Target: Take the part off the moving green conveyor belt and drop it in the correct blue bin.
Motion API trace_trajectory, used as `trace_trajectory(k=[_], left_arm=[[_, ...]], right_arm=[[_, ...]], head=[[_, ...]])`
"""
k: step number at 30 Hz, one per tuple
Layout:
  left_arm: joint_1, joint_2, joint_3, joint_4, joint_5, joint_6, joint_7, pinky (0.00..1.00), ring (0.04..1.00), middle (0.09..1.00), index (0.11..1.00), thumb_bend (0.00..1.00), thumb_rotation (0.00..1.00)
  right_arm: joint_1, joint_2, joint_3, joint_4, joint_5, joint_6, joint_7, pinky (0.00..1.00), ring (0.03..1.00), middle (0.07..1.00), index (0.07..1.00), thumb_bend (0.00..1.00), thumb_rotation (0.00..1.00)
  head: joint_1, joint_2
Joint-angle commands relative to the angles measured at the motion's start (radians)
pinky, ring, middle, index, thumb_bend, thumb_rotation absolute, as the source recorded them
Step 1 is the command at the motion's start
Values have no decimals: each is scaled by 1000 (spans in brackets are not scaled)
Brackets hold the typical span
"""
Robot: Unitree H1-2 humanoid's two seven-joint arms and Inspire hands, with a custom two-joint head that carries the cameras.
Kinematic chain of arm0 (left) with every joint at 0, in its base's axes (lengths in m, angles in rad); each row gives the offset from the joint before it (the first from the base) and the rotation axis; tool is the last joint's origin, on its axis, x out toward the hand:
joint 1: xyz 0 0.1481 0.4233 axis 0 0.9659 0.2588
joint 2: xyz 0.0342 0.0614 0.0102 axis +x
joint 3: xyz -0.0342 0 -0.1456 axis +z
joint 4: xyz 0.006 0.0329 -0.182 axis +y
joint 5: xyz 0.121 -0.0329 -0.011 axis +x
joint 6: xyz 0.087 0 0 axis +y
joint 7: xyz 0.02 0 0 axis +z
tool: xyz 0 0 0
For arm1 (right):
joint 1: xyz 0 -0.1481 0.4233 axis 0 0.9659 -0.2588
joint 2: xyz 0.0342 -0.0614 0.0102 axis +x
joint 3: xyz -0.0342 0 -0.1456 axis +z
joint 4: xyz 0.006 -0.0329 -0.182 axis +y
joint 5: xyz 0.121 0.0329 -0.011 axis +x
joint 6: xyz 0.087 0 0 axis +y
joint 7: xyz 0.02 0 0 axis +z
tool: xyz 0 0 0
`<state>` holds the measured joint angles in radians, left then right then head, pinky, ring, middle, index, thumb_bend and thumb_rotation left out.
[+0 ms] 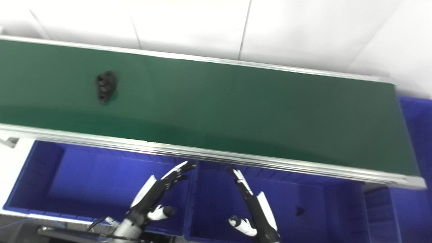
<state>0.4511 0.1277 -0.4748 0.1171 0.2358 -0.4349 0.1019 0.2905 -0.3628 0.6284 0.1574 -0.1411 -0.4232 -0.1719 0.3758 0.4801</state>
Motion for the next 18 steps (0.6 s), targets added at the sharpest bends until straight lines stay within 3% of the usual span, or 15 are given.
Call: trace_trajectory(k=[1, 7, 18], left_arm=[[-15, 6, -19, 2, 10, -35, 50, 851, 912, 910, 887, 1000, 957], [-39, 15, -61, 29, 5, -35, 104, 854, 897, 900, 871, 1000, 959], [-55, 36, -102, 41, -6, -35, 145, 842, 888, 889, 861, 1000, 945]], right_arm=[[-10, -8, 7, -2, 1, -47, -22, 918, 998, 984, 955, 965, 1000], [-25, -21, 28, 17, 5, -47, -39, 968, 1000, 989, 966, 961, 1000], [-32, -27, 48, 27, 12, -47, -56, 932, 993, 985, 976, 947, 1000]], head=[[22, -23], [40, -41], [32, -60]])
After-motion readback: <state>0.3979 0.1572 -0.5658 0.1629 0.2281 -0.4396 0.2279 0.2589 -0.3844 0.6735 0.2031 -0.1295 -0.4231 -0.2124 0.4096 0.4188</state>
